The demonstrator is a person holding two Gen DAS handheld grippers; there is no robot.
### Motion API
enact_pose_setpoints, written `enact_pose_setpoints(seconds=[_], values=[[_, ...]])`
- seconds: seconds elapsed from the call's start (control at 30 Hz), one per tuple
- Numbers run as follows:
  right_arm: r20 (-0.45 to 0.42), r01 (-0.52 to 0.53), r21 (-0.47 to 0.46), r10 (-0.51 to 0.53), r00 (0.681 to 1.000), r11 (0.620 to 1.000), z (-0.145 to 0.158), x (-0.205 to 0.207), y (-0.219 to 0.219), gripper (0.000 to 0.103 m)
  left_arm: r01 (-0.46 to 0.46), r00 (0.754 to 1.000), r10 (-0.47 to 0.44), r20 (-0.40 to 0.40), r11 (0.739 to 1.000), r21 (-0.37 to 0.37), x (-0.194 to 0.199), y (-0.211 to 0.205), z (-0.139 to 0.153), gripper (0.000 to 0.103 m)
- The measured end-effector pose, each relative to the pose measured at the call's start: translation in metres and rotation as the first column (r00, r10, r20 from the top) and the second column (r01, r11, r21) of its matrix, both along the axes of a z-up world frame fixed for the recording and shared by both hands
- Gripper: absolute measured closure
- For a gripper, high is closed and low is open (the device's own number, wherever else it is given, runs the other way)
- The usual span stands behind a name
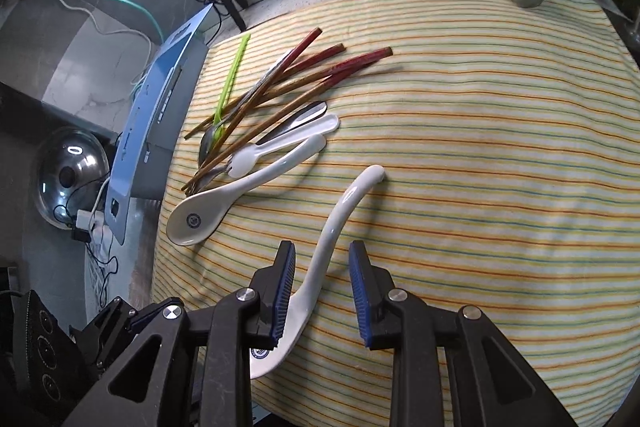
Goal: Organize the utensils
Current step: 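Close the left gripper on the handle of the white logo spoon, then lift the spoon with the left gripper and release it into the blue basket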
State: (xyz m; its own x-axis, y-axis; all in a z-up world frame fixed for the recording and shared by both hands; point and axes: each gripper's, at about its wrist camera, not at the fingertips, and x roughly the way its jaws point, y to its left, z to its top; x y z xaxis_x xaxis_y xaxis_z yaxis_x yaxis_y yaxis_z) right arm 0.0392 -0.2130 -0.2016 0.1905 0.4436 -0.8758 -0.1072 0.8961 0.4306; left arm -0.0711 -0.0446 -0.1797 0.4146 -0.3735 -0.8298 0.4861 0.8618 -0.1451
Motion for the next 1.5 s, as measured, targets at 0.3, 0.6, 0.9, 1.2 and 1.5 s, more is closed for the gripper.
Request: enact_pose_setpoints(seconds=[0.3, 0.6, 0.9, 1.2, 1.5], values=[[-0.029, -0.025, 0.021, 0.026, 0.999, 0.999, -0.012, 0.009, 0.006, 0.077, -0.012, 0.999, 0.01, -0.048, 0.999, -0.034, 0.012, -0.015, -0.014, 0.039], [-0.029, -0.061, 0.019, 0.061, 0.998, 0.998, -0.016, 0.015, 0.014, 0.077, -0.044, 0.995, 0.039, -0.09, 0.998, -0.054, 0.024, -0.021, -0.023, 0.057], [-0.034, -0.063, 0.031, 0.064, 0.997, 0.998, -0.019, 0.016, 0.016, 0.092, -0.037, 0.997, 0.035, -0.067, 0.999, -0.039, 0.025, -0.019, -0.024, 0.066], [-0.005, -0.047, 0.074, 0.048, 0.999, 0.996, 0.0, 0.018, 0.019, 0.094, -0.026, 0.999, 0.026, -0.023, 0.999, -0.025, 0.025, -0.014, -0.012, 0.066], [0.079, -0.09, 0.126, 0.08, 0.994, 0.988, 0.044, 0.034, 0.063, 0.095, -0.056, 0.997, 0.056, 0.047, 0.998, -0.015, 0.041, 0.028, 0.017, 0.067]])
